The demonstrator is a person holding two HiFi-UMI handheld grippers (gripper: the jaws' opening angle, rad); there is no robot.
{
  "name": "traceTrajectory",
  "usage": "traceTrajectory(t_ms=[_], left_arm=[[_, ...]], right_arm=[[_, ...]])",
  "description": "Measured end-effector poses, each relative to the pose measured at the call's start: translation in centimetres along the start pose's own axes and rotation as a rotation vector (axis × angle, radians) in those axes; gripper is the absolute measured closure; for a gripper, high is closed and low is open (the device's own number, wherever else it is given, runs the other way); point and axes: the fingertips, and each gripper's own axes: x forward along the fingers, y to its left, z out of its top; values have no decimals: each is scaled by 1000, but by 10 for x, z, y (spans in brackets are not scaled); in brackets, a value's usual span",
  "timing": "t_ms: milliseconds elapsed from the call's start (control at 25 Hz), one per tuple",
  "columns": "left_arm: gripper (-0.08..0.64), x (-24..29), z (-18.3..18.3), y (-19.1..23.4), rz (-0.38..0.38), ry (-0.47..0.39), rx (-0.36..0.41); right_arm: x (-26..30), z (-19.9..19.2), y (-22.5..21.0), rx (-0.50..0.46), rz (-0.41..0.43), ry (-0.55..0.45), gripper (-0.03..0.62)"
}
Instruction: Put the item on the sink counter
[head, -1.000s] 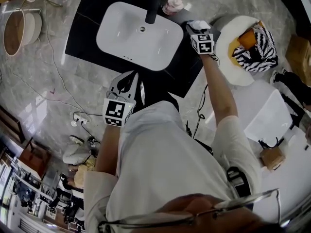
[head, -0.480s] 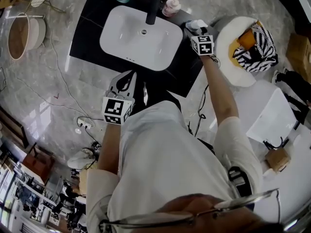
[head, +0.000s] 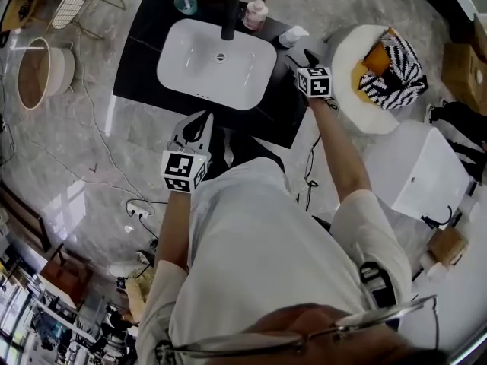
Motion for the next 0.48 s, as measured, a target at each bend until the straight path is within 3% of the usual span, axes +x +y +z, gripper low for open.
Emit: traceTrajectory(t_ms=[280,480], left_arm=[[555,-20,5,-4,-54,-29,47],[555,-43,3,4,-121,-48,20]], right_arm=[[-58,3,34,22,-14,-62,359],[-103,13,74,19,-36,-110,396]])
